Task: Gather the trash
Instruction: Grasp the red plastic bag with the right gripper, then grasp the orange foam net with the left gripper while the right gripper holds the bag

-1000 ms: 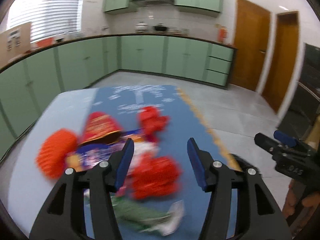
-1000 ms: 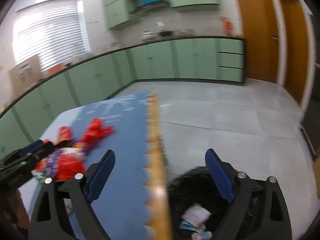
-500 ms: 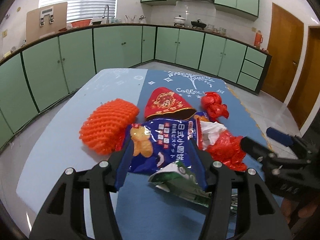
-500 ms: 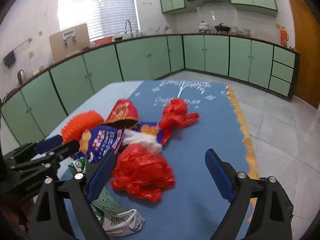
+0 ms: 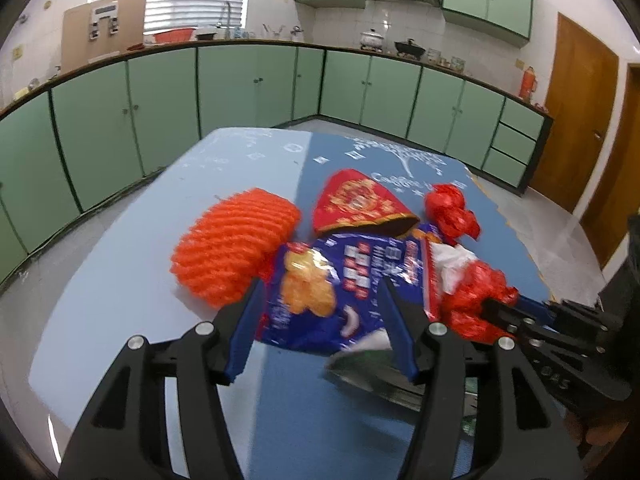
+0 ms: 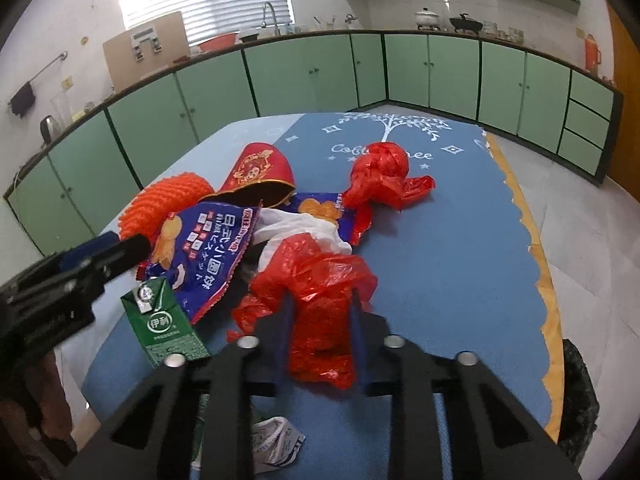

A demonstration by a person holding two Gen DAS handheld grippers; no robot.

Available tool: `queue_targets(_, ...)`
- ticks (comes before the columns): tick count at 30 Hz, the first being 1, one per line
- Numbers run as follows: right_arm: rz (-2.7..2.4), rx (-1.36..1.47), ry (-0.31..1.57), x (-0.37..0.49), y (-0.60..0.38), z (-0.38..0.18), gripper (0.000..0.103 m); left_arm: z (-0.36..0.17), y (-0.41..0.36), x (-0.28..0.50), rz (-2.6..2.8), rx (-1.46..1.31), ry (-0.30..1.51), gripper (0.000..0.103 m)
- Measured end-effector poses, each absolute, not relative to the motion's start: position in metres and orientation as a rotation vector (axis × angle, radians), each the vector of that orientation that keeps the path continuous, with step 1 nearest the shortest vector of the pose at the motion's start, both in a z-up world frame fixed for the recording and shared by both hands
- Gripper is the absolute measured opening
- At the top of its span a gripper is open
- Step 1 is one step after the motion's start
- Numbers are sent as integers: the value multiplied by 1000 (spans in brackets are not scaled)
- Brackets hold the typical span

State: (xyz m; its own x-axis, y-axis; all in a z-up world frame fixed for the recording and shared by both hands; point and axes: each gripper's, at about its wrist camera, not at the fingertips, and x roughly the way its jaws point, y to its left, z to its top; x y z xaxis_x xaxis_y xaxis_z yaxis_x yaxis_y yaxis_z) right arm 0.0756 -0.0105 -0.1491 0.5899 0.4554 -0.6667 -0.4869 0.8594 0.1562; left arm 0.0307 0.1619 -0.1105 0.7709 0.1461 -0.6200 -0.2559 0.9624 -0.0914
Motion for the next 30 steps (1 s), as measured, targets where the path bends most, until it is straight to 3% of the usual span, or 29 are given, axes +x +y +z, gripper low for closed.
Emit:
queue_targets(9,488,-6,646,74,-27,-114,18,-106,198,38,320,-172,634,59)
queue_targets(21,460,-23,641,84,-22,-107,18,-133,230,75,342,-182,726,68)
queue_targets(23,456,-24,646,85,-21,-108,18,-135,233,75,339,-193,726,65)
queue_targets(28,458,-39,651,85,-17,-109,18,-130,236,72,320,-210,704,34)
queue_targets(30,456,-46,651,84,-17,-109,18,-125,236,68,316,-224,688,27)
